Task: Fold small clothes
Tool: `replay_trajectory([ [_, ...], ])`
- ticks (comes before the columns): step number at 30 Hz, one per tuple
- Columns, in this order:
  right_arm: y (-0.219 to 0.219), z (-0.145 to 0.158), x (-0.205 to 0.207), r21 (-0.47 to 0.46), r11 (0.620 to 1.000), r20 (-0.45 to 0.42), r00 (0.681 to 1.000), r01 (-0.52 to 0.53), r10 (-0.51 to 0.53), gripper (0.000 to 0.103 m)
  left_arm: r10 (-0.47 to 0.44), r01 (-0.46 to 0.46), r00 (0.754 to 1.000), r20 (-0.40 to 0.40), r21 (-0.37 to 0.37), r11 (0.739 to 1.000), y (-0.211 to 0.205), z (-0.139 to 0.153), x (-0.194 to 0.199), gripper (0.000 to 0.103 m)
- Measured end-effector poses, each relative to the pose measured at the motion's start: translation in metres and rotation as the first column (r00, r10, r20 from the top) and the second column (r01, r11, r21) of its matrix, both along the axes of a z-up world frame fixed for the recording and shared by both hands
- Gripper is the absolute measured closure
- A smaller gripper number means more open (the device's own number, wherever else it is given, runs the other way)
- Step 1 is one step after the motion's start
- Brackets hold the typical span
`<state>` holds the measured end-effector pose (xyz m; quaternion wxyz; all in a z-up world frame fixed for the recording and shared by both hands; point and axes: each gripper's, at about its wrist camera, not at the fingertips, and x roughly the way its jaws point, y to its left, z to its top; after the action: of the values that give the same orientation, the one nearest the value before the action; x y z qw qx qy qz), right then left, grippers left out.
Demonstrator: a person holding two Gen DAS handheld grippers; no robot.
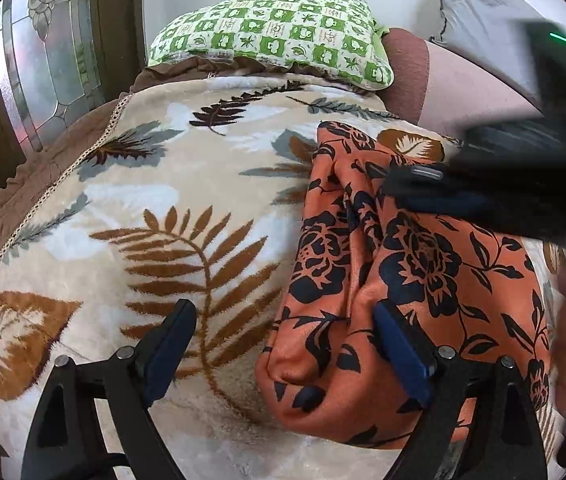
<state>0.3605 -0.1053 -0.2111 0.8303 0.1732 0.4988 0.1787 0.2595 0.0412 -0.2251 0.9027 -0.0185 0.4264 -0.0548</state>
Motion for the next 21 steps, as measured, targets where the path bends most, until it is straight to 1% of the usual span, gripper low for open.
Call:
replay_trajectory([
  [2, 0.014, -0.016, 0.020, -0.035, 0.999, -0.021, 1.000, -0.001, 0.000, 0.073, 0.003, -0.004, 1.000, 0.011, 0.022, 1.000, 0.000, 0.000, 0.002, 0.012],
  [3, 0.017, -0.021, 0.027, -0.046, 0.999, -0.025, 1.000, 0.001, -0.002, 0.073, 0.005, -0.005, 1.000, 0.010, 0.020, 1.000, 0.001, 0.000, 0.003, 0.012],
  [6, 0.009, -0.015, 0.036, -0.013, 1.000, -0.012, 1.000, 0.022, -0.022, 0.073, 0.001, -0.001, 1.000, -0.009, -0.015, 1.000, 0.004, -0.001, 0.005, 0.011],
  [7, -0.001, -0.009, 0.036, -0.002, 0.999, 0.003, 0.999, 0.044, -0.044, 0.073, -0.002, 0.002, 1.000, -0.012, -0.015, 1.000, 0.004, -0.001, 0.004, 0.011],
  [8, -0.014, -0.002, 0.035, -0.011, 0.996, 0.032, 0.996, 0.083, -0.083, 0.073, -0.003, 0.003, 1.000, -0.010, -0.011, 1.000, 0.003, -0.001, 0.004, 0.011],
  [11, -0.052, 0.010, 0.034, -0.082, 0.978, 0.074, 0.979, 0.194, -0.188, 0.073, -0.002, 0.002, 1.000, -0.012, -0.011, 1.000, 0.003, -0.001, 0.003, 0.011],
  [14, -0.101, 0.011, 0.033, -0.091, 0.940, 0.078, 0.944, 0.328, -0.321, 0.073, 0.000, 0.000, 1.000, -0.012, -0.014, 1.000, 0.003, -0.001, 0.003, 0.011],
  [15, -0.117, 0.007, 0.034, -0.089, 0.920, 0.075, 0.924, 0.381, -0.375, 0.073, 0.000, 0.000, 1.000, -0.010, -0.012, 1.000, 0.002, -0.001, 0.003, 0.011],
  [16, -0.131, -0.002, 0.036, -0.075, 0.904, 0.054, 0.907, 0.421, -0.418, 0.073, -0.001, 0.001, 1.000, -0.005, -0.007, 1.000, 0.002, -0.002, 0.002, 0.011],
  [17, -0.141, -0.014, 0.040, -0.071, 0.894, 0.020, 0.896, 0.443, -0.443, 0.073, -0.003, 0.003, 1.000, 0.000, -0.001, 1.000, 0.001, -0.002, 0.002, 0.011],
  [18, -0.149, -0.031, 0.046, -0.065, 0.894, -0.029, 0.894, 0.444, -0.447, 0.073, -0.006, 0.006, 1.000, 0.004, 0.002, 1.000, -0.001, -0.002, 0.001, 0.011],
  [19, -0.153, -0.039, 0.049, -0.036, 0.895, -0.035, 0.895, 0.444, -0.445, 0.073, -0.010, 0.010, 1.000, 0.007, 0.011, 1.000, -0.003, -0.003, 0.001, 0.010],
  [20, -0.155, -0.040, 0.048, -0.009, 0.893, -0.009, 0.893, 0.449, -0.449, 0.073, -0.012, 0.011, 1.000, 0.012, 0.020, 1.000, -0.003, -0.003, 0.001, 0.009],
  [21, -0.156, -0.040, 0.048, -0.004, 0.892, -0.002, 0.892, 0.451, -0.451, 0.073, -0.008, 0.007, 1.000, 0.018, 0.034, 0.999, -0.004, -0.003, 0.002, 0.007],
])
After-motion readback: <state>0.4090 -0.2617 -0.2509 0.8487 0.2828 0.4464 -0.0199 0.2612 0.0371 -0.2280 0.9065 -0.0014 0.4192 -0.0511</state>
